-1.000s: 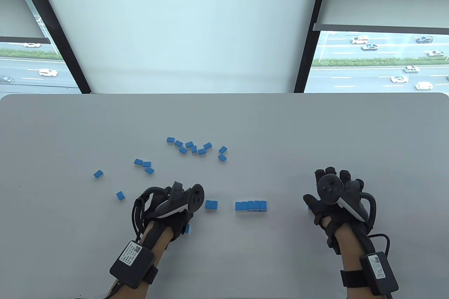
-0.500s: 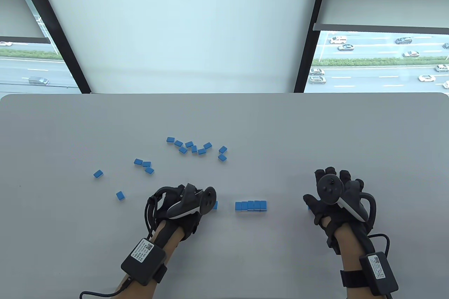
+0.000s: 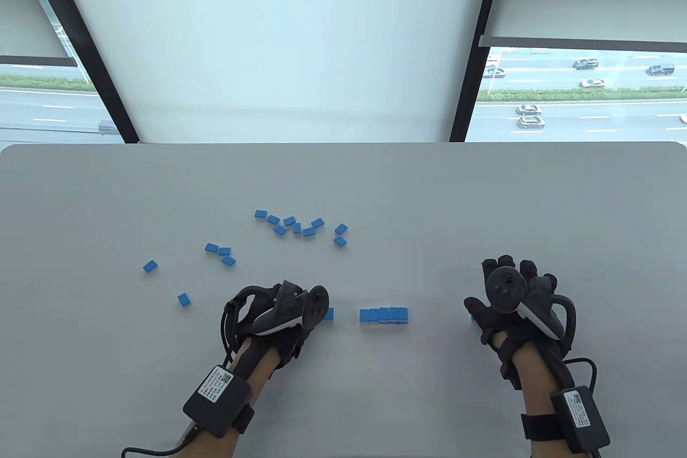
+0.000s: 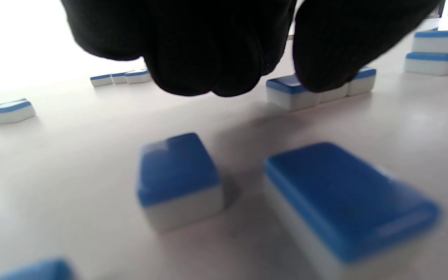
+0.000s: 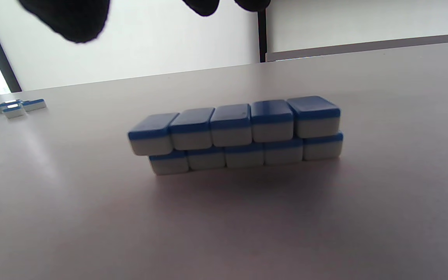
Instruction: Build mahjong tile wall
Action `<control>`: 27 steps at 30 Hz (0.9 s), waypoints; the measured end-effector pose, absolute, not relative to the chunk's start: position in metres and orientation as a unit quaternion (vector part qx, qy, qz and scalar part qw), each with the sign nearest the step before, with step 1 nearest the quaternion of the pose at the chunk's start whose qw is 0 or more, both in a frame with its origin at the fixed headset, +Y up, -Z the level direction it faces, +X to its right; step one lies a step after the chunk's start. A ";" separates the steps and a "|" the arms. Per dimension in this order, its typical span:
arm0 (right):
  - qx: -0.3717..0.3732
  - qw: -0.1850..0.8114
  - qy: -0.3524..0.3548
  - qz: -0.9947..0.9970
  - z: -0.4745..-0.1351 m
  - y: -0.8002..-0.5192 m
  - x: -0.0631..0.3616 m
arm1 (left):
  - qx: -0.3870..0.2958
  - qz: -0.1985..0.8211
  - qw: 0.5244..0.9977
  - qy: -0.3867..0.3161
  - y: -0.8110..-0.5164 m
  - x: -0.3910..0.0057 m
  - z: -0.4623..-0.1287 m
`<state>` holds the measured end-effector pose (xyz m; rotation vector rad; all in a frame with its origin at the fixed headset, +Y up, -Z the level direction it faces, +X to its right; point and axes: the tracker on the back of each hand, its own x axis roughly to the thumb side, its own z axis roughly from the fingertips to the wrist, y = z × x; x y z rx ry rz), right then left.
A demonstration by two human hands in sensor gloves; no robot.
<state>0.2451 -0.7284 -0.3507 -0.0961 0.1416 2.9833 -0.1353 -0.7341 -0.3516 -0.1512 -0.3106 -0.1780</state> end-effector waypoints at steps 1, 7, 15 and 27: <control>-0.032 0.077 0.047 0.995 -0.351 -0.728 0.245 | -0.070 -0.087 0.982 -0.153 -0.731 -0.137 -0.350; -0.031 0.080 0.045 0.995 -0.351 -0.728 0.246 | -0.083 -0.060 0.981 -0.162 -0.715 -0.150 -0.338; -0.030 0.081 0.044 0.995 -0.350 -0.728 0.246 | -0.183 -0.052 0.972 -0.138 -0.713 -0.164 -0.336; -0.030 0.082 0.044 0.995 -0.350 -0.727 0.246 | -0.268 -0.143 0.947 -0.106 -0.734 -0.156 -0.333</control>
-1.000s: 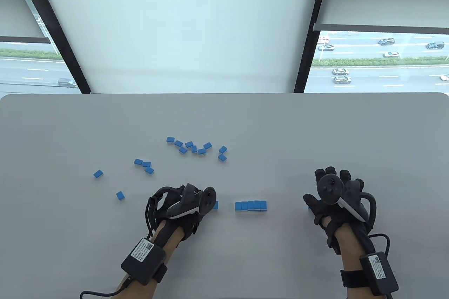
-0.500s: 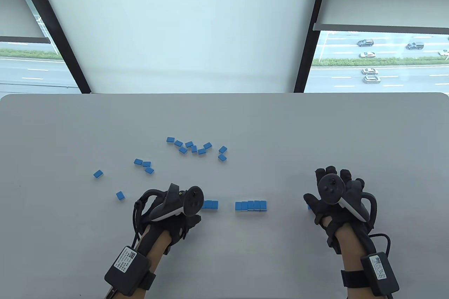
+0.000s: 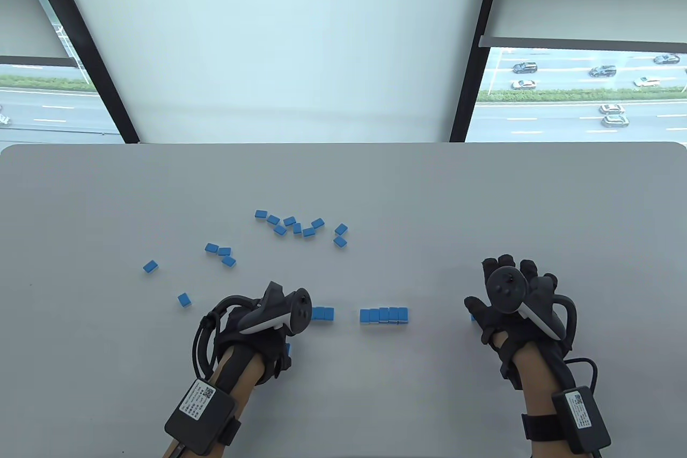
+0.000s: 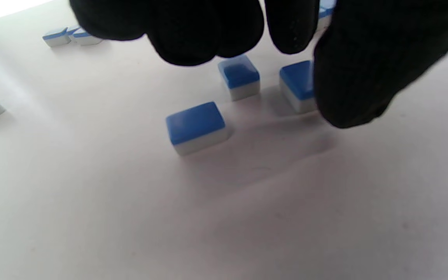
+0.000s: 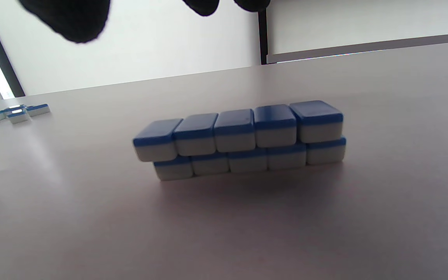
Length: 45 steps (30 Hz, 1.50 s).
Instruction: Build mahjong tile wall
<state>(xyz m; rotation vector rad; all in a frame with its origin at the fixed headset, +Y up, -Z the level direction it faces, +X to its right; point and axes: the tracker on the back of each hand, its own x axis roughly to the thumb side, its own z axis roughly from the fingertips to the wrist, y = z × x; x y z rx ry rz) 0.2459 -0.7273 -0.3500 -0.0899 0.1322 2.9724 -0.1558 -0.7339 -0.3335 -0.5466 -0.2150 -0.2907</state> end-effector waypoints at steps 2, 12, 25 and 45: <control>-0.030 0.083 0.046 0.995 -0.350 -0.728 0.246 | -0.276 -0.154 0.943 -0.101 -0.738 -0.155 -0.334; -0.029 0.082 0.047 0.995 -0.350 -0.727 0.245 | -0.263 -0.158 0.946 -0.101 -0.739 -0.152 -0.334; -0.033 0.079 0.048 0.995 -0.349 -0.727 0.245 | -0.144 -0.111 0.976 -0.122 -0.727 -0.157 -0.341; -0.030 0.078 0.050 0.995 -0.349 -0.727 0.244 | -0.102 -0.083 0.981 -0.141 -0.749 -0.151 -0.360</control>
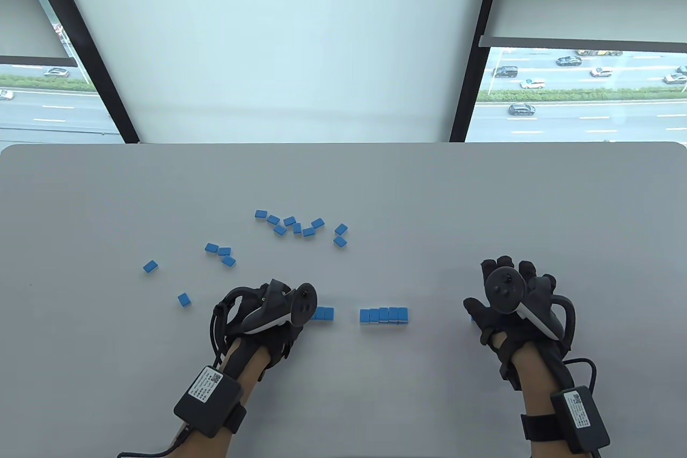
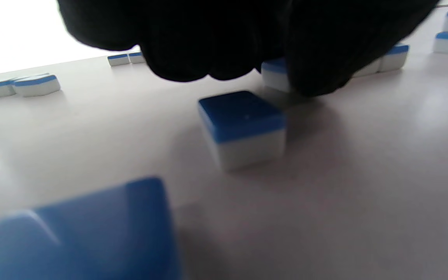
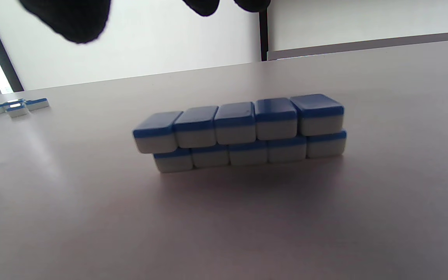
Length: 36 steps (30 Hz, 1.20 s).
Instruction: Build mahjong tile wall
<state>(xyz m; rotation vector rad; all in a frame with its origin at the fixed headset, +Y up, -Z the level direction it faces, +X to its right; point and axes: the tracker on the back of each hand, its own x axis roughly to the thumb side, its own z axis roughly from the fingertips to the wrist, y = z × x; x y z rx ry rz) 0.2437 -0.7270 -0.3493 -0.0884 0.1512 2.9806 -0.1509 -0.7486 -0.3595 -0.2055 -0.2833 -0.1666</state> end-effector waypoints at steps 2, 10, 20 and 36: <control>-0.030 0.078 0.051 0.995 -0.349 -0.727 0.244 | -0.097 -0.078 0.982 -0.141 -0.749 -0.151 -0.360; -0.030 0.078 0.050 0.995 -0.349 -0.726 0.243 | -0.095 -0.067 0.983 -0.142 -0.749 -0.151 -0.361; -0.030 0.080 0.044 0.995 -0.349 -0.725 0.244 | -0.092 -0.052 0.985 -0.137 -0.730 -0.164 -0.352; -0.028 0.084 0.044 0.995 -0.348 -0.725 0.245 | -0.231 -0.049 0.967 -0.097 -0.735 -0.194 -0.350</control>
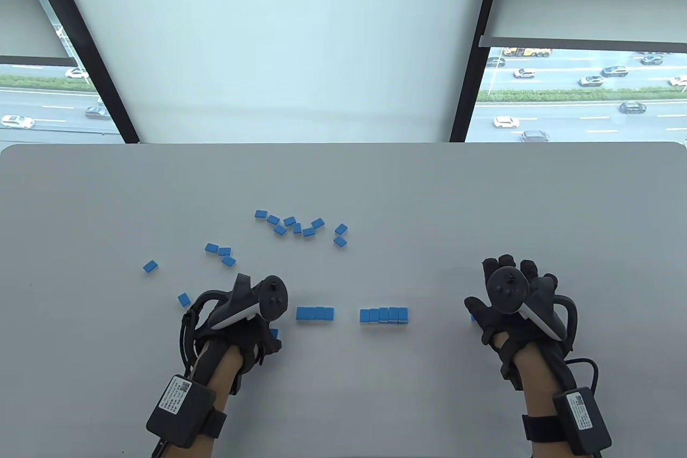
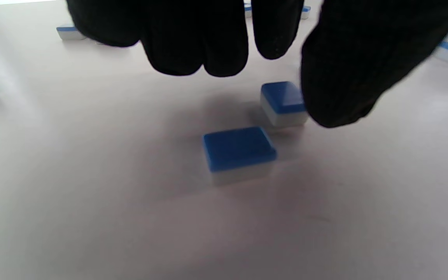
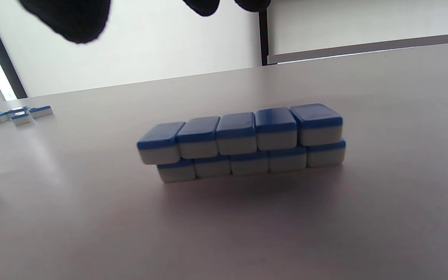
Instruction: Build mahjong tile wall
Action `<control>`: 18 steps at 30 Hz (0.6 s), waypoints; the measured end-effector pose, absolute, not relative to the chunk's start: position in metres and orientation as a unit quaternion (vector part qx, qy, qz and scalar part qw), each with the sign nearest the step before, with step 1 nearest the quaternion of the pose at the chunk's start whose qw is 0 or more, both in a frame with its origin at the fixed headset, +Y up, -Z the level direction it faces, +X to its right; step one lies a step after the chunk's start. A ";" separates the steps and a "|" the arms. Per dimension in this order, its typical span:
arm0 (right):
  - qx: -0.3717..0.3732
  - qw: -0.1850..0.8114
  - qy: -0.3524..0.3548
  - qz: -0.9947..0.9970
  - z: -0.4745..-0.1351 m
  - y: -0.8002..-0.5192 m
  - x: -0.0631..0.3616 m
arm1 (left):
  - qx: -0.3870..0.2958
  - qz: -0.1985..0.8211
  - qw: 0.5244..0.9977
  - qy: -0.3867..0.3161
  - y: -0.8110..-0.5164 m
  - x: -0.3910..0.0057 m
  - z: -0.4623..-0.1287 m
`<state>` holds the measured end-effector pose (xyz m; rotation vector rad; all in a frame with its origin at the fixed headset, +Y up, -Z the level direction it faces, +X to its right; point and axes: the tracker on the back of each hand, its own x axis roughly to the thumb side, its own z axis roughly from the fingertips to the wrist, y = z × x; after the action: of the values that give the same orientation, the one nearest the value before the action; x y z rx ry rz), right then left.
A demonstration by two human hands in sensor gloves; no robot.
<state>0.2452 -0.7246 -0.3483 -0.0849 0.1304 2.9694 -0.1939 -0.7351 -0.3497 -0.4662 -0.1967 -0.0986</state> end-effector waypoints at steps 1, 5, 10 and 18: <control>-0.028 0.084 0.044 0.995 -0.348 -0.724 0.245 | -0.241 -0.056 0.964 -0.093 -0.736 -0.194 -0.349; -0.028 0.084 0.043 0.995 -0.348 -0.724 0.245 | -0.242 -0.068 0.963 -0.094 -0.739 -0.192 -0.349; -0.026 0.084 0.043 0.995 -0.348 -0.724 0.246 | -0.235 -0.089 0.964 -0.088 -0.741 -0.191 -0.349; -0.026 0.085 0.043 0.995 -0.348 -0.724 0.245 | -0.213 -0.082 0.969 -0.091 -0.742 -0.189 -0.350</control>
<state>0.2455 -0.7239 -0.3478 -0.0763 0.1297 2.9680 -0.1886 -0.7422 -0.3504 -0.4299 -0.1842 -0.1659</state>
